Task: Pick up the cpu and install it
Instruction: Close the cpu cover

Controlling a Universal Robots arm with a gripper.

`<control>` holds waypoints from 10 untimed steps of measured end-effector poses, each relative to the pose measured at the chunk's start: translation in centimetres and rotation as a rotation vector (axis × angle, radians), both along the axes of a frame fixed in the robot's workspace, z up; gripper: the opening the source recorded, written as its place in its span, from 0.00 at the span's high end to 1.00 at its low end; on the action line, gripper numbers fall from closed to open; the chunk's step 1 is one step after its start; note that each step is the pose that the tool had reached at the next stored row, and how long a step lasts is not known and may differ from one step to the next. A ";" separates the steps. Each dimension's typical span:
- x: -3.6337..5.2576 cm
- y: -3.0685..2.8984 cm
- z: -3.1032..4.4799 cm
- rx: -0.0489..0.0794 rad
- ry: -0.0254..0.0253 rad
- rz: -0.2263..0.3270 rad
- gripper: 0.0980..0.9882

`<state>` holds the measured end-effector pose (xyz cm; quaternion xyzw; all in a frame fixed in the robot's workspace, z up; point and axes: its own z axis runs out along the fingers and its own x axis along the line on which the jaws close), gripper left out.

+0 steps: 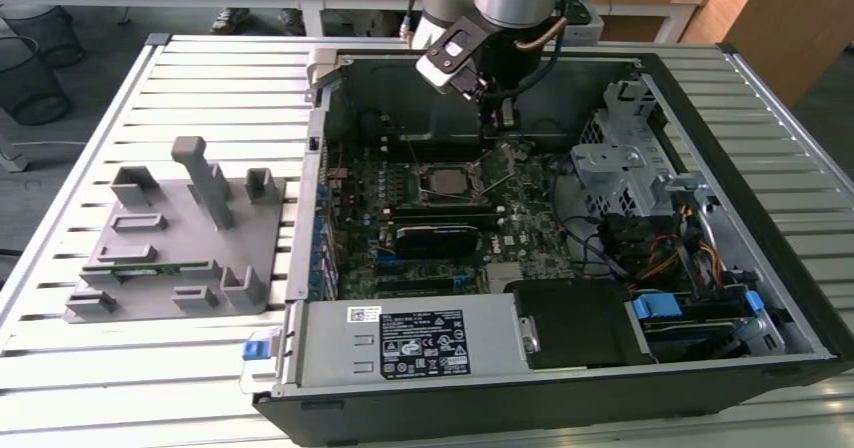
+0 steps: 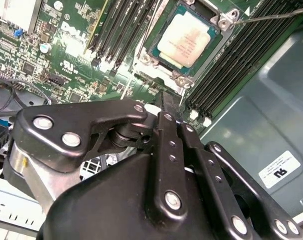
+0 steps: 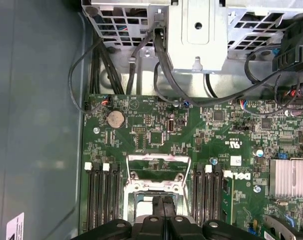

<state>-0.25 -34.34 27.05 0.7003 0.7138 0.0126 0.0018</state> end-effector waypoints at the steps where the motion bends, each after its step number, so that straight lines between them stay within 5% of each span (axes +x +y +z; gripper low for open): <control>1: 0.11 0.00 0.00 0.000 0.0000 0.000 0.99; 10: 1.73 0.00 0.00 0.000 0.0002 0.000 0.99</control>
